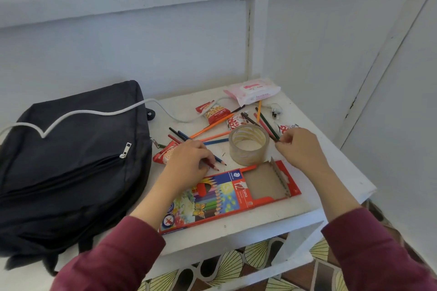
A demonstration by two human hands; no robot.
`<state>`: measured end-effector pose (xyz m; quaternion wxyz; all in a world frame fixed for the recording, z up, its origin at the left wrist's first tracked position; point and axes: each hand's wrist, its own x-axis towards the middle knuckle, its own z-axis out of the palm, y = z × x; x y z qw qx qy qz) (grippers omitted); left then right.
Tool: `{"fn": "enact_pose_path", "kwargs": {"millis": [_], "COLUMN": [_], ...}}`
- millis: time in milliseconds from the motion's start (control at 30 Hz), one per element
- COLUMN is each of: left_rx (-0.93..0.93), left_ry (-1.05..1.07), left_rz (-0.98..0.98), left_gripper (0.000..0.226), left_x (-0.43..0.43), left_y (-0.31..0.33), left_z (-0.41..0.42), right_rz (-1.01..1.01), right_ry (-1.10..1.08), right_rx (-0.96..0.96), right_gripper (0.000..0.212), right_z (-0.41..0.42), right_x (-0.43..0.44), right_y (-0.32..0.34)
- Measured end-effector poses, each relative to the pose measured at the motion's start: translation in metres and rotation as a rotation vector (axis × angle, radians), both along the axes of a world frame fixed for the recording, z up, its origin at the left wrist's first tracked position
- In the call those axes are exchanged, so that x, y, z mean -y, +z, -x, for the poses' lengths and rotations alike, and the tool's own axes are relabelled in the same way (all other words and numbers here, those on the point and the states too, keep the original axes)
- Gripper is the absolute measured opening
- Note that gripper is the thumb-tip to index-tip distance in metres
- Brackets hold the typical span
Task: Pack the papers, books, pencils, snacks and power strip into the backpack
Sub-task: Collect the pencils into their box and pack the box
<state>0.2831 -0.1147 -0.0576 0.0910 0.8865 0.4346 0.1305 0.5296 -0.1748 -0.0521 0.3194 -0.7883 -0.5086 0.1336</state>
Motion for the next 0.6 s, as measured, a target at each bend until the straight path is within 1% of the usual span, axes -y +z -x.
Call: {"fn": "enact_pose_path", "kwargs": {"millis": [100,200,267,333,433,500,533,600], "left_rx": [-0.010,0.012,0.095,0.208,0.413,0.540,0.599,0.720], "left_ry": [0.021,-0.003,-0.025,-0.024,0.001,0.014,0.017,0.040], "left_rz": [-0.011,-0.047,-0.077,-0.093,-0.117,-0.136,-0.155,-0.224], "left_gripper": [0.017,0.015,0.015,0.015,0.016,0.016,0.016,0.016], "left_x": [-0.004,-0.006,-0.006,-0.004,0.004,0.011,0.015,0.024], "left_y": [-0.002,-0.003,-0.003,0.000,0.012,0.024,0.031,0.045], "left_z": [-0.001,-0.002,-0.004,-0.007,-0.014,-0.019,-0.022,-0.027], "right_rz": [-0.195,-0.470,-0.645,-0.749,-0.781,-0.730,-0.682,-0.572], "right_ry": [-0.061,-0.140,-0.174,-0.220,-0.258,-0.214,-0.183,-0.147], "right_rx": [-0.183,-0.353,-0.479,-0.562,-0.636,-0.664,-0.648,-0.538], "right_gripper": [0.003,0.010,0.018,0.019,0.015,0.012,0.010,0.008], "right_z": [-0.003,-0.004,-0.001,0.003,0.007,0.008,0.008,0.009], "right_x": [0.013,0.025,0.033,0.042,0.053,0.059,0.061,0.064], "right_y": [0.005,0.013,0.021,0.029,0.036,0.035,0.033,0.025]}}
